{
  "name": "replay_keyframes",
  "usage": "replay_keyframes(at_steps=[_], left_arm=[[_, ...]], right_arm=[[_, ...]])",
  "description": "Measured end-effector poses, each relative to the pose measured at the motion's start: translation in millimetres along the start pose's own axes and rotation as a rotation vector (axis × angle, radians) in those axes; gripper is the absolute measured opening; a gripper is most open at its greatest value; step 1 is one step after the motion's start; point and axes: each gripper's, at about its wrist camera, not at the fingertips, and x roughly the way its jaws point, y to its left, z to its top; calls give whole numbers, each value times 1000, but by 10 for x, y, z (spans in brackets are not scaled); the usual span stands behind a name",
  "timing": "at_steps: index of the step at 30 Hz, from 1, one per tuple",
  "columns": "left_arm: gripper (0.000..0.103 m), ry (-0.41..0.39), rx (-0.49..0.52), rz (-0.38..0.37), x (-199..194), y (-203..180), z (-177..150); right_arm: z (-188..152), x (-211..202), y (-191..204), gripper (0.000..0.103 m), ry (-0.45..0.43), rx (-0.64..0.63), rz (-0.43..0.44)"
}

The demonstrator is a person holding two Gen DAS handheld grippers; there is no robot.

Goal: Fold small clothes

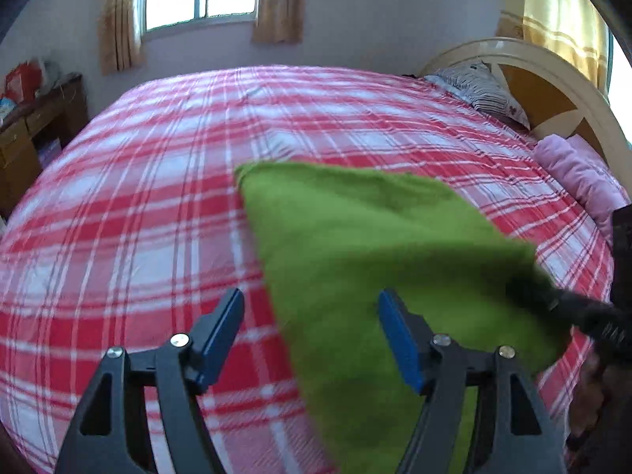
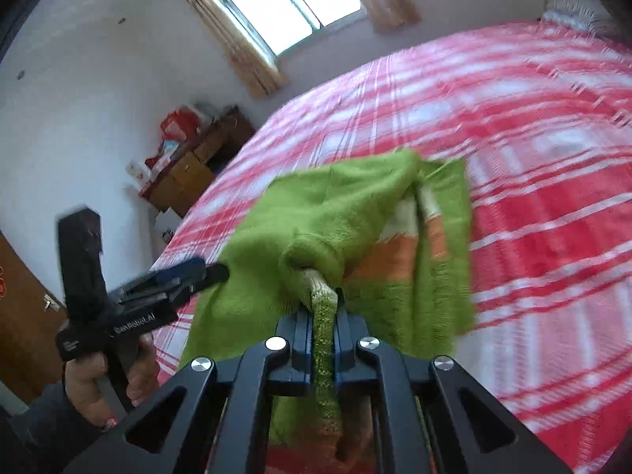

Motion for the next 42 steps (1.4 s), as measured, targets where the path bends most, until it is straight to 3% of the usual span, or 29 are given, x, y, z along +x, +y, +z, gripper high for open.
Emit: replay_keyframes(at_steps=[3,5,8,9,10,12,13,17,22,26,33,36,42], left_arm=[[90,-11,-13,-47,-69,23,-108],[91,8,1,-89,-8,-48,-155],[91,29,5,-104,98,-134,-176],[91,34,5,-108,114,-147,-175],[91,37,-4,-119,129,-145,-167],[90,38,-13,-130,139,-142,-175],[89,42,-16,-140,153,-133,-185],[89,42,-49,-174,171,-77,-253],[89,33,-61,-184,180,-66,-293],[88,31,-51,-193,187,-82,-290],[63,18,9,-228,172,-187,-279],[57,15,30,-229,163,-218,-277],[37,6,75,-202,45,-262,-261]], right_arm=[[-105,-236,-43,6,-16,-32,-67],[-188,-168,-298,6,13,32,-114],[-164,-17,-541,7,49,121,-46],[-136,-69,-489,18,46,103,-48],[-85,-100,-414,39,45,56,-70],[4,-190,-374,68,0,15,-120],[38,-238,-395,69,-29,20,-114],[326,-199,-598,69,-48,89,-58],[497,346,-834,69,102,163,10],[610,637,-991,68,117,172,51],[639,863,-992,26,131,183,98],[676,896,-1166,23,122,252,140],[660,812,-964,21,97,199,114]])
